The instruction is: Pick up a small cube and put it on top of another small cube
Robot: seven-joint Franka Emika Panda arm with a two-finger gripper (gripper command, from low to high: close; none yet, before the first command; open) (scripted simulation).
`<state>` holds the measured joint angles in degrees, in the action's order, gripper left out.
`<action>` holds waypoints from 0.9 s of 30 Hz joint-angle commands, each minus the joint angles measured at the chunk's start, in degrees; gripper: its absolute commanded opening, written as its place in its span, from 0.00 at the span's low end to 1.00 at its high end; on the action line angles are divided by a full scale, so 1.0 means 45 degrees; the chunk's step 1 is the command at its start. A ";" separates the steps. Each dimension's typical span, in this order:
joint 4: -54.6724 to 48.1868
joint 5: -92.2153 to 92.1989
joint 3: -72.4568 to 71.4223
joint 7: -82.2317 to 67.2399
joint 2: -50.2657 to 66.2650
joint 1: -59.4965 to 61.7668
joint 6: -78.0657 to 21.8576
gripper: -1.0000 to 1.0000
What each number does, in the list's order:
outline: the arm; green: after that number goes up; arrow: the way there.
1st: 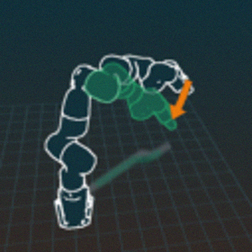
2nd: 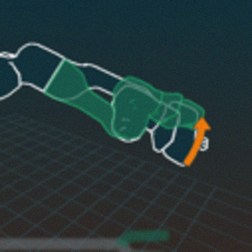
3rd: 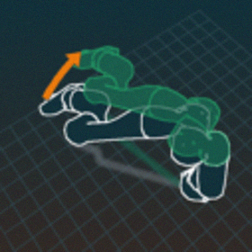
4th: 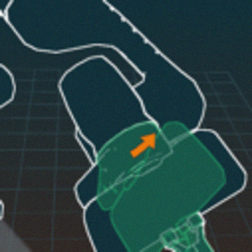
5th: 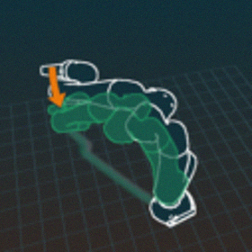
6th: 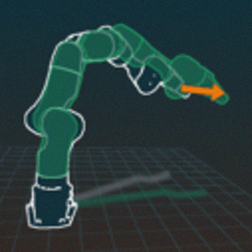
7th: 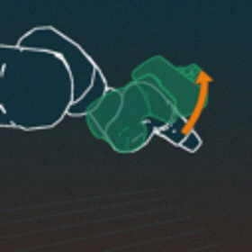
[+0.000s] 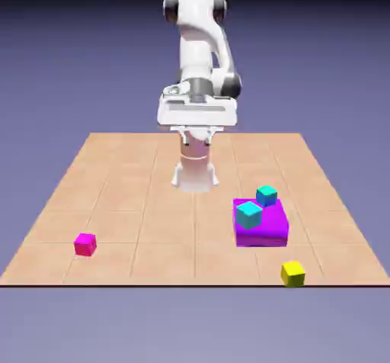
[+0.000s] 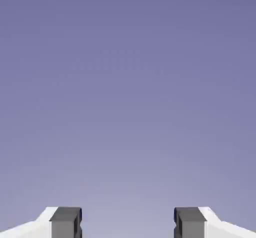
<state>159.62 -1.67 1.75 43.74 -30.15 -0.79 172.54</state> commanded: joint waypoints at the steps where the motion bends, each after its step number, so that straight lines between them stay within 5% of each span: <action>1: -0.0256 -0.0309 0.0322 0.0237 0.0462 -0.0020 -0.0271 0.50; 27: -0.6894 -0.8330 0.8695 0.6392 1.2459 -0.0530 -0.7296 0.50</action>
<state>128.59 -39.16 40.87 72.50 25.91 -3.18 139.71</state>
